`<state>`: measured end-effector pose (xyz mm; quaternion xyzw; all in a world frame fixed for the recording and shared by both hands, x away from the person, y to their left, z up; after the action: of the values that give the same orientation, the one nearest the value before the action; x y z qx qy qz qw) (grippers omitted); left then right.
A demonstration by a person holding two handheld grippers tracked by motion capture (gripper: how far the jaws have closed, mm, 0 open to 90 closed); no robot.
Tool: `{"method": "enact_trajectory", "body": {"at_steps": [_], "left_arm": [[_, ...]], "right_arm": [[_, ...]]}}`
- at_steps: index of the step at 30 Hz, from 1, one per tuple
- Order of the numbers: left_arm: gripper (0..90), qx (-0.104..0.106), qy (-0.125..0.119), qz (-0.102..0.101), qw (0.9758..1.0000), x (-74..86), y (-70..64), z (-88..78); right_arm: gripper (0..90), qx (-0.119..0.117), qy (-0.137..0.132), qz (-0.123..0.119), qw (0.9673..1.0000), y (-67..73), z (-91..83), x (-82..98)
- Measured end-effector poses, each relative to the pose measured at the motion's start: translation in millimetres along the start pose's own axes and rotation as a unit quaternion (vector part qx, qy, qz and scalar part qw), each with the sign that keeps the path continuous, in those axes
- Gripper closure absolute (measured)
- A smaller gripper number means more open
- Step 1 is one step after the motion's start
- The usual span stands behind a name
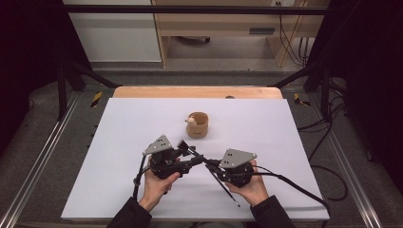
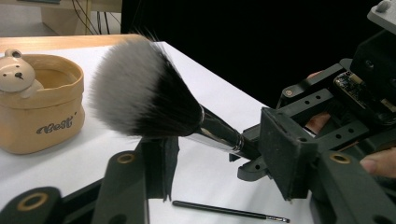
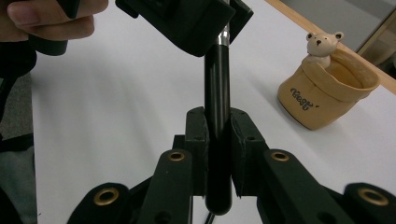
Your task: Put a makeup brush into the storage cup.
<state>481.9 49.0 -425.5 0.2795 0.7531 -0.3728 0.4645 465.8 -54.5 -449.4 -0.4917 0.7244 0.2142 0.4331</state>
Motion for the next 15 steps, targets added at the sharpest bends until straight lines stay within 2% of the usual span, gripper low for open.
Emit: {"method": "enact_trajectory", "body": {"at_steps": [8,15], "left_arm": [[56.0,0.005,-0.004,-0.013,0.9999,-0.8,0.7,-0.7],[55.4,0.008,-0.01,-0.02,0.9997,-1.9,1.2,-1.4]], "right_arm": [[79.4,-0.001,-0.003,0.0,1.0,0.5,0.0,-0.6],[79.4,-0.004,-0.005,0.002,1.0,1.6,1.3,-0.5]]}}
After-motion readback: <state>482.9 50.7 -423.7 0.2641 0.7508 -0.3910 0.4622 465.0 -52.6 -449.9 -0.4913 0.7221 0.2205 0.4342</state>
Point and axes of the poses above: each handheld gripper's, and its own axes: z roughly forward along the jaws, x roughly out of its underside, y roughly to its left, the point moved 9 cm from there along z, roughly forward along the jaws, and after that the axes turned 4 degrees about -x, right-handed, at the moved point
